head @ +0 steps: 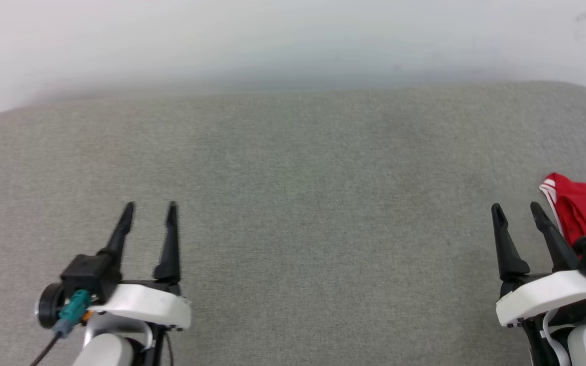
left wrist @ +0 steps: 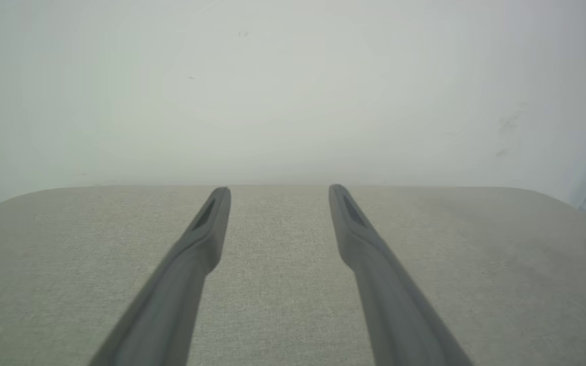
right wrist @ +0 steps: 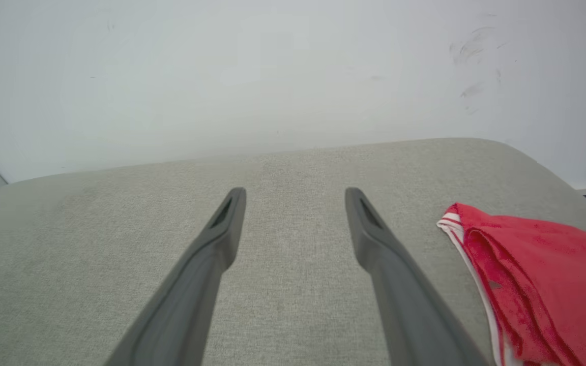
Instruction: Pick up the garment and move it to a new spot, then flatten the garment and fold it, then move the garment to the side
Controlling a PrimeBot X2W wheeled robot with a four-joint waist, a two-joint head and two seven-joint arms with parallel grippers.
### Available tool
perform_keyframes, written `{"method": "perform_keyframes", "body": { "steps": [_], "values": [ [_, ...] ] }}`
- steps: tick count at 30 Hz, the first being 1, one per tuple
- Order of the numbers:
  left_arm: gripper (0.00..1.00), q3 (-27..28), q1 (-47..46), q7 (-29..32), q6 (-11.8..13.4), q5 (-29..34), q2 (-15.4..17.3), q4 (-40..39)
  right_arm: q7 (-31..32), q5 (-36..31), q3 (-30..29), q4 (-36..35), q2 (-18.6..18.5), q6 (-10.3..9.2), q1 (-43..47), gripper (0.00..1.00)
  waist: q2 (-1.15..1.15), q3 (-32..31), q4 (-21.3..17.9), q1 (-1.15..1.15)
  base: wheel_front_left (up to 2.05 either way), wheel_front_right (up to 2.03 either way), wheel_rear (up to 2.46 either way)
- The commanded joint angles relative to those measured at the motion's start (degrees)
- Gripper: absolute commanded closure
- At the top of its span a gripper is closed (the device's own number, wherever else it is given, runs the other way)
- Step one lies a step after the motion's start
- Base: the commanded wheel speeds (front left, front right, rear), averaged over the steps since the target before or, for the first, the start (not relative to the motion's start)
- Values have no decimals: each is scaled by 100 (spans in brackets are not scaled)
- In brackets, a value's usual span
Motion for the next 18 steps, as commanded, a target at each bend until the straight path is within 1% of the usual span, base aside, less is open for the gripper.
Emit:
{"method": "perform_keyframes", "body": {
  "steps": [1, 7, 14, 18],
  "values": [
    [0, 62, 72, -35, -34, -45, 20, -12, 23, -40, -3, -117, 43, -3, 106, 0, 0, -130, 127, 1, 0, 0, 0],
    [0, 425, 425, -38, -153, 27, 114, -54, 285, -297, 4, -802, 175, -3, 500, 0, 0, -331, 94, 1, 0, 0, 0],
    [0, 492, 897, -35, -207, 93, 30, 97, 580, -424, -84, -1303, 302, -3, 1103, 0, 0, -635, -36, 1, 0, 0, 0],
    [0, 494, 1045, -35, -213, 167, -17, 153, 700, -462, -146, -1465, 341, -3, 1310, 0, 0, -730, -84, 1, 0, 0, 0]
  ]
}}
